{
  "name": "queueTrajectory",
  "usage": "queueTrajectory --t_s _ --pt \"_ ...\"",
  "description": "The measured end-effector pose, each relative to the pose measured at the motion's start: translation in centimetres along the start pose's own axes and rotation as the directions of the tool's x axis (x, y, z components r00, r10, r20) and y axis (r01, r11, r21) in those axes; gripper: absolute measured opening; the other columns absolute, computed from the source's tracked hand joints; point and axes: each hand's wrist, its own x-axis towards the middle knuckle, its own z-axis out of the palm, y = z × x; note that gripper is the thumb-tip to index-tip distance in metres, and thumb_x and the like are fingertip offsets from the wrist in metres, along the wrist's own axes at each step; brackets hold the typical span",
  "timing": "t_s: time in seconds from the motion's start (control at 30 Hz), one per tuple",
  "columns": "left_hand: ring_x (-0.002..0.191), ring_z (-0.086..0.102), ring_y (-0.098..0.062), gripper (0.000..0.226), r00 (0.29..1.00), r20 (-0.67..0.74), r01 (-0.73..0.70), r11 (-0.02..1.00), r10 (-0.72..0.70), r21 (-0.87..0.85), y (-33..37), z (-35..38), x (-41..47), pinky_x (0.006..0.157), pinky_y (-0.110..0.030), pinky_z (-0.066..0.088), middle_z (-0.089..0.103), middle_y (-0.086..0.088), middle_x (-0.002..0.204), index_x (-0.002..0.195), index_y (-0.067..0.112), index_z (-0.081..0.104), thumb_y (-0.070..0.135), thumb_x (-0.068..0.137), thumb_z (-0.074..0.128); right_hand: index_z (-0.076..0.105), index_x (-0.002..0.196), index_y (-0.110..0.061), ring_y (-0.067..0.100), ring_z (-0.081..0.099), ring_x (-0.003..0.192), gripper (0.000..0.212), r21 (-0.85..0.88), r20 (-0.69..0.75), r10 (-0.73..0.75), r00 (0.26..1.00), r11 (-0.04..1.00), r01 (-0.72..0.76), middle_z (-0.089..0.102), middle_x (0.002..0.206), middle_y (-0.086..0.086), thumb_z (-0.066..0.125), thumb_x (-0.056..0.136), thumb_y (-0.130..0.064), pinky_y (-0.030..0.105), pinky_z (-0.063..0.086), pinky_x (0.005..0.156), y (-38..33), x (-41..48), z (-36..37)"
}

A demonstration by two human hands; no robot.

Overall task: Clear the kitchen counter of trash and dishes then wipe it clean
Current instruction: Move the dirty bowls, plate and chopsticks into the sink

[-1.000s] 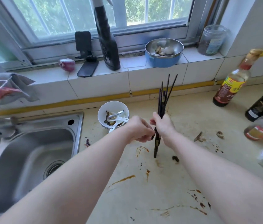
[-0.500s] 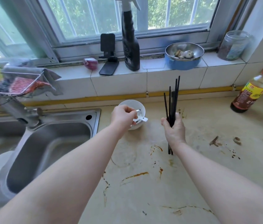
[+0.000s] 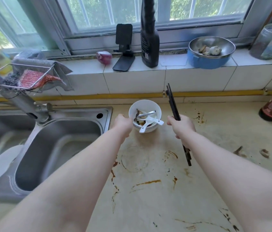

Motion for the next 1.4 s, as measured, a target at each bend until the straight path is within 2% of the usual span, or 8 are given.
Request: queueTrajectory --t_s 0.17,0.37,0.57,0.77,0.97,1.17,1.3,1.4 --pt "0.087 0.061 -0.026 0.047 0.992 0.097 0.09 0.981 -0.074 -0.17 0.1 0.8 1.4 0.078 -0.034 0.055 0.048 -0.003 0.084 0.146 0.015 0.033 0.025 0.101 0.04 0.06 0.101 -0.027 0.014 0.05 0.066 0.021 -0.041 0.086 0.032 0.996 0.999 -0.028 0.068 0.105 0.001 0.052 0.091 -0.043 0.028 0.047 0.06 -1.5 1.6 1.5" --pt "0.085 0.069 -0.031 0.028 0.979 0.175 0.149 0.958 -0.107 -0.245 0.4 1.6 3.0 0.076 -0.041 0.06 0.068 -0.016 0.105 0.121 0.006 0.053 0.018 0.1 0.039 0.057 0.095 -0.023 0.018 0.047 0.068 0.022 -0.081 0.191 0.061 0.98 0.996 -0.046 0.064 0.104 0.004 0.05 0.093 -0.044 0.028 0.045 0.057 -1.9 2.9 2.5" --pt "0.077 0.067 -0.028 0.025 0.98 0.176 0.144 0.951 -0.097 -0.274 0.0 2.3 3.8 0.068 -0.039 0.06 0.068 -0.016 0.099 0.115 0.008 0.051 0.008 0.097 0.035 0.056 0.095 -0.022 0.017 0.045 0.068 0.019 -0.069 0.205 0.08 0.975 0.995 -0.068 0.058 0.089 -0.002 0.051 0.095 -0.041 0.026 0.042 0.054 -2.2 2.9 2.3" --pt "0.066 0.064 -0.024 0.017 0.986 0.149 0.115 0.946 -0.072 -0.304 -0.4 0.1 3.0 0.053 -0.033 0.056 0.064 -0.012 0.082 0.096 0.009 0.05 0.006 0.097 0.034 0.057 0.089 -0.024 0.014 0.041 0.064 0.015 -0.022 0.214 0.044 0.976 0.999 -0.04 0.065 0.097 -0.002 0.054 0.093 -0.037 0.026 0.038 0.053 -3.0 1.1 3.2" --pt "0.071 0.069 -0.027 0.03 0.991 0.112 0.101 0.956 -0.073 -0.275 -3.4 -4.2 2.0 0.047 -0.03 0.056 0.069 -0.016 0.099 0.12 0.007 0.052 0.011 0.096 0.034 0.062 0.088 -0.02 0.012 0.038 0.06 0.017 -0.014 0.259 0.032 0.965 0.999 -0.03 0.065 0.093 -0.001 0.057 0.091 -0.036 0.026 0.036 0.051 -4.0 -2.7 6.2" --pt "0.068 0.068 -0.029 0.025 0.993 0.095 0.1 0.952 -0.075 -0.29 -8.1 -9.7 0.3 0.044 -0.031 0.055 0.068 -0.021 0.101 0.112 0.003 0.055 0.011 0.095 0.039 0.054 0.076 -0.024 0.013 0.042 0.062 0.019 -0.048 0.267 0.029 0.963 0.999 -0.017 0.065 0.092 -0.003 0.058 0.09 -0.035 0.026 0.039 0.052 -4.3 -8.4 10.5" --pt "0.074 0.07 -0.034 0.026 0.994 0.092 0.089 0.955 -0.065 -0.283 -11.2 -14.0 -0.2 0.056 -0.041 0.06 0.069 -0.022 0.099 0.109 0.001 0.057 0.01 0.091 0.042 0.054 0.075 -0.021 0.014 0.043 0.064 0.022 -0.057 0.277 -0.004 0.961 0.998 0.02 0.063 0.091 -0.001 0.056 0.091 -0.035 0.026 0.04 0.054 -4.9 -12.5 14.0" --pt "0.077 0.071 -0.035 0.025 0.994 0.087 0.084 0.959 -0.062 -0.272 -13.1 -17.0 -0.2 0.055 -0.042 0.06 0.069 -0.022 0.101 0.111 0.002 0.057 0.009 0.092 0.042 0.057 0.076 -0.018 0.018 0.047 0.064 0.025 -0.097 0.258 -0.016 0.966 0.994 0.042 0.059 0.085 0.005 0.054 0.091 -0.037 0.029 0.043 0.055 -5.2 -15.1 16.6"
